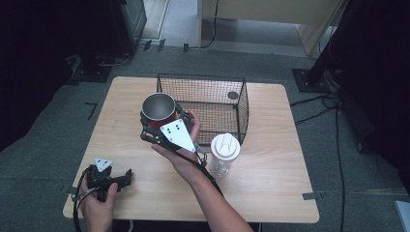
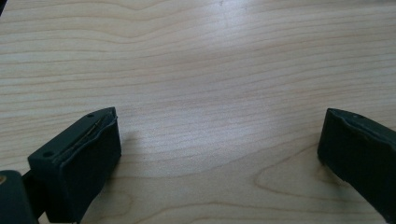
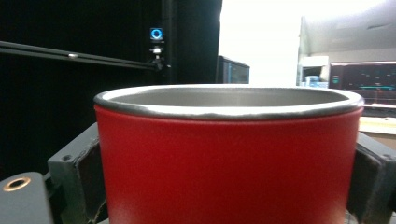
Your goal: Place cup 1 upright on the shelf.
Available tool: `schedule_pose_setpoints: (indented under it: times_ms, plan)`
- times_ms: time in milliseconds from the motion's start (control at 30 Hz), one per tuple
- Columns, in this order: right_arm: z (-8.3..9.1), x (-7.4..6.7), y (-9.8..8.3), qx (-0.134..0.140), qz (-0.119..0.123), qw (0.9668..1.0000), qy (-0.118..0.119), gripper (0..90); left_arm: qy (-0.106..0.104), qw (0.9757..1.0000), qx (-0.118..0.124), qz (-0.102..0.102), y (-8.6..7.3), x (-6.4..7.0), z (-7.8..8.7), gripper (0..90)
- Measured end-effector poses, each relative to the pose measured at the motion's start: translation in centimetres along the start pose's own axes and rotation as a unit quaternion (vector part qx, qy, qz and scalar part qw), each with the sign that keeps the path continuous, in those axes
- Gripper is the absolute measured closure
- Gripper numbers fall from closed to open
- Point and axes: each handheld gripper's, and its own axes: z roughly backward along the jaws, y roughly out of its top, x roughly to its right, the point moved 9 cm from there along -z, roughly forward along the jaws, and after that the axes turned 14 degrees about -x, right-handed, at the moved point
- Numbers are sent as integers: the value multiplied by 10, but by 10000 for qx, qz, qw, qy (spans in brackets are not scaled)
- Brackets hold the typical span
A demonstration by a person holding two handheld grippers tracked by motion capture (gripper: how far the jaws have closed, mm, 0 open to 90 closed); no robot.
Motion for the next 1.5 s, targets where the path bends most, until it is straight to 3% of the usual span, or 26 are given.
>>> schedule_pose_setpoints:
  times_ms: [233,400,533,1133,1233,1300,1500]
  plan:
    - [-23,19,-12,-30,-160,9994,-316,75,-7,10000,6,-7,0,0,0,0]
    - [-35,29,-18,-132,-301,9986,-414,75,-9,10000,6,-17,0,0,0,0]
    - [-47,41,-23,-237,-491,9968,-587,75,-15,10000,7,-25,0,1,0,0]
    - [-94,74,-25,-338,-507,9922,-1088,75,-15,10000,3,-23,0,1,0,0]
    - [-99,79,-28,-388,-584,9910,-1143,75,-15,10000,1,-27,0,1,0,0]
    - [-107,87,-35,-501,-788,9882,-1211,75,-16,10000,1,-23,0,1,0,0]
    - [-120,92,-45,-716,-678,9860,-1344,74,-14,10000,2,-23,0,1,0,0]
